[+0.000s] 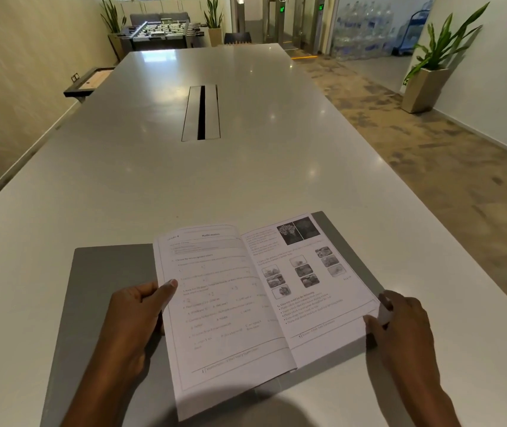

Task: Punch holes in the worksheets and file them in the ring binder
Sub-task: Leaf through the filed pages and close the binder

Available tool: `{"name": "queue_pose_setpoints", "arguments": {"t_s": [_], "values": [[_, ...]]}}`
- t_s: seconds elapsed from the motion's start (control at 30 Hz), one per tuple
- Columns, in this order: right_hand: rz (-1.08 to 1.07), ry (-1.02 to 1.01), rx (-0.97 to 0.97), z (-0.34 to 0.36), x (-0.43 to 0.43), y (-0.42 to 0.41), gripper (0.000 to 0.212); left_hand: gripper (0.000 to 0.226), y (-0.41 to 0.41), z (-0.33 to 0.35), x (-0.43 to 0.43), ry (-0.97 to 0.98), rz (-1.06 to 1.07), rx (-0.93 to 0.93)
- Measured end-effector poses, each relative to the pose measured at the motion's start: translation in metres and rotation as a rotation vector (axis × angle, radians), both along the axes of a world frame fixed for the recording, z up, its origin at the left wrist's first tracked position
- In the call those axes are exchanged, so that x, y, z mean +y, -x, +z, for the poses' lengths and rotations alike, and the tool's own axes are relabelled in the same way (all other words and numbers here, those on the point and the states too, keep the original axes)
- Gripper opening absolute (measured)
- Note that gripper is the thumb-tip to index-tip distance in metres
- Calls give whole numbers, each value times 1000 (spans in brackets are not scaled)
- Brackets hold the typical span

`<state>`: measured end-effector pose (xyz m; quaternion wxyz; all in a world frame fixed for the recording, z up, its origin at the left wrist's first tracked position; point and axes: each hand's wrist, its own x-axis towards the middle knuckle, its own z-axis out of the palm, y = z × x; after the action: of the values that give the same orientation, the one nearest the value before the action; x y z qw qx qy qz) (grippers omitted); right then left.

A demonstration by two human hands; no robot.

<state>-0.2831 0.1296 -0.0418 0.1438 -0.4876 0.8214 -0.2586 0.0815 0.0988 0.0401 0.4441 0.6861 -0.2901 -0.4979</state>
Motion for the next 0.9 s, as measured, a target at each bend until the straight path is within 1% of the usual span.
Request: {"name": "queue_pose_setpoints", "arguments": {"t_s": [0.13,0.3,0.4,0.47,0.5,0.57,0.67,0.9], "values": [[-41,106,-28,2,-2,9,34,14,0,1,-1,-2,2,0],[-50,156,-69,8,-1,14,18,15,-2,-3,-1,-1,5,11],[-26,167,-37,11,1,16,8,14,-2,-3,0,2,7,13],[-8,153,-50,12,0,17,4,15,-3,-3,0,5,5,13],[5,144,-69,14,-1,16,4,15,-3,-2,0,5,5,13],[10,125,-137,18,-1,14,12,15,-1,-1,0,8,4,15],[-19,148,-236,20,0,14,16,15,2,2,1,9,2,15],[-52,206,-245,23,5,12,5,16,1,-1,2,9,5,27]]}}
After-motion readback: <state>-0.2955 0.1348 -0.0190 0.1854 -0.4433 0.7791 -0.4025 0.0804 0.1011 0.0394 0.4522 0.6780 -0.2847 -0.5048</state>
